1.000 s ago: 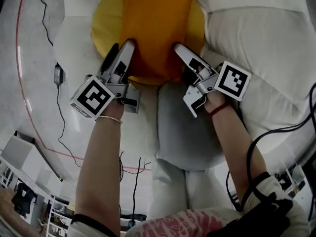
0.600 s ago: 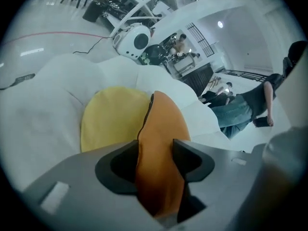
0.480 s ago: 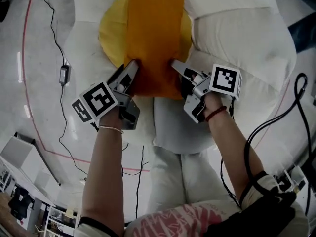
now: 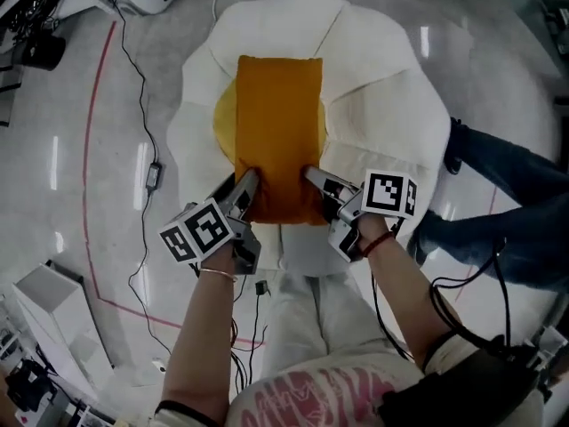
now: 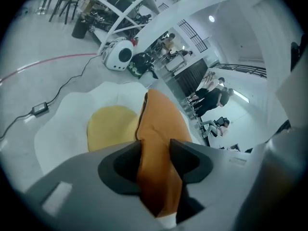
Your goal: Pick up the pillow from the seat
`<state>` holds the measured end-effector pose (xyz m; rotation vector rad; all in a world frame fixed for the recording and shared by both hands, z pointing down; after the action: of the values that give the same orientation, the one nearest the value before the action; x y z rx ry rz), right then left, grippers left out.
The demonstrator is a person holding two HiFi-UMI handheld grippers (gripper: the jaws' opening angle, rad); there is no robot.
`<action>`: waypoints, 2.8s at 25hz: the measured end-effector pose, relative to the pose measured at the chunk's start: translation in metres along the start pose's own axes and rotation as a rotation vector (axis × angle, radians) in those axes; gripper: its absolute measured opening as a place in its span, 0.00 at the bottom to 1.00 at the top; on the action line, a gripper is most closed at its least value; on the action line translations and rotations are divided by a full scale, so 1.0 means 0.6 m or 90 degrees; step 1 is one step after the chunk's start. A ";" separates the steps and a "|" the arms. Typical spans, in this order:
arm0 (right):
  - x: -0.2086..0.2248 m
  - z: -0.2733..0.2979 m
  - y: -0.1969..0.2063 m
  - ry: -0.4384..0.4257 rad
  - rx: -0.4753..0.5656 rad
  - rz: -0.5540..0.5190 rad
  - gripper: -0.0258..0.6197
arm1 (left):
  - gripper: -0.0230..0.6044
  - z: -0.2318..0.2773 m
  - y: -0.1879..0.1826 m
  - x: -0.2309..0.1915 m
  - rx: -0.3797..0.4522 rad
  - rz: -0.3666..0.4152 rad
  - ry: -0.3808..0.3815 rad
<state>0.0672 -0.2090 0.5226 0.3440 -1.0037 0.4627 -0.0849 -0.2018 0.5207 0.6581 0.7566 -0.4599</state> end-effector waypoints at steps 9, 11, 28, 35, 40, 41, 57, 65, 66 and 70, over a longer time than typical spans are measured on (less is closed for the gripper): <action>-0.226 -0.087 -0.082 -0.105 0.081 -0.095 0.28 | 0.35 -0.081 -0.165 0.205 0.104 0.150 0.069; -0.292 -0.111 -0.102 -0.132 0.096 -0.136 0.27 | 0.35 -0.101 -0.204 0.259 0.130 0.193 0.091; -0.747 -0.497 -0.112 -0.421 0.299 -0.518 0.26 | 0.30 -0.468 -0.314 0.774 0.461 0.590 0.332; -0.816 -0.616 -0.069 -0.542 0.356 -0.614 0.28 | 0.30 -0.593 -0.266 0.873 0.559 0.686 0.391; -0.834 -0.666 -0.054 -0.565 0.376 -0.669 0.28 | 0.30 -0.625 -0.241 0.902 0.594 0.697 0.425; -0.836 -0.676 -0.051 -0.570 0.383 -0.678 0.28 | 0.30 -0.630 -0.235 0.906 0.600 0.697 0.433; -0.844 -0.716 -0.039 -0.604 0.404 -0.701 0.28 | 0.30 -0.671 -0.198 0.937 0.662 0.765 0.437; -0.845 -0.697 -0.043 -0.597 0.387 -0.694 0.28 | 0.30 -0.663 -0.208 0.925 0.654 0.752 0.421; -0.842 -0.696 -0.044 -0.596 0.385 -0.694 0.28 | 0.30 -0.662 -0.207 0.924 0.654 0.754 0.418; -0.839 -0.695 -0.047 -0.594 0.382 -0.691 0.28 | 0.30 -0.658 -0.206 0.925 0.653 0.754 0.416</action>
<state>0.1542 -0.1397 -0.1219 1.6416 -1.3582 -0.4774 0.0121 -0.0991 -0.1567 2.1041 0.5507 0.5702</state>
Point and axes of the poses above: the fingertips, and each gripper's own axes: z forward along the fingers, x to its right, y out of its underside, the point moved 2 cm from there along -z, backward along the fingers, and after that the axes turned 7 degrees about x, right-handed, at the moved point
